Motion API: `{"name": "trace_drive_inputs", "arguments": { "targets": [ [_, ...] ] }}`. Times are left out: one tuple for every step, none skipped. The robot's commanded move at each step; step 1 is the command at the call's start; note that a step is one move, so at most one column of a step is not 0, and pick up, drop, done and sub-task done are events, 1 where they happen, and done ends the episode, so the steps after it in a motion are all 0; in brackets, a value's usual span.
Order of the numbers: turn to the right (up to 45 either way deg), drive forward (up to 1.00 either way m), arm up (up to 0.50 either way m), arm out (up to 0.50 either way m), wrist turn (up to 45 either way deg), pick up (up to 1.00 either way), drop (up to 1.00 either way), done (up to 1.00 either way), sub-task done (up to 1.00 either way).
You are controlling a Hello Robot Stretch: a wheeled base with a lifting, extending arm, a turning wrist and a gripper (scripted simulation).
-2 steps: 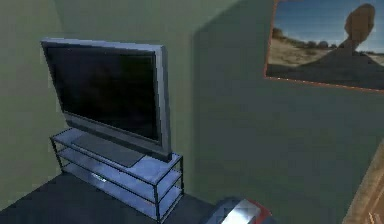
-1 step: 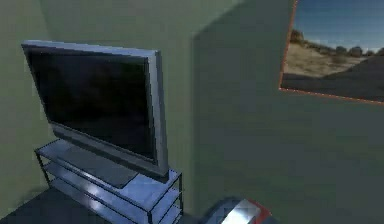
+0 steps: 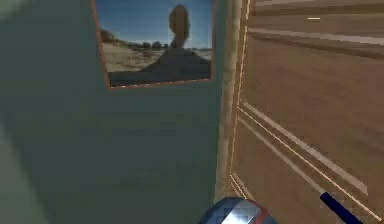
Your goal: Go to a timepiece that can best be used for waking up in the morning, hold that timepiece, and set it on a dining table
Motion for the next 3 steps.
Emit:
{"name": "trace_drive_inputs", "arguments": {
  "targets": [
    [45.0, 0.00, 0.00, 0.00, 0.0, 0.00, 0.00, 0.00, 0.00],
    [45.0, 0.00, 0.00, 0.00, 0.0, 0.00, 0.00, 0.00, 0.00],
    [27.0, 0.00, 0.00, 0.00, 0.0, 0.00, 0.00, 0.00, 0.00]
  ]
}}
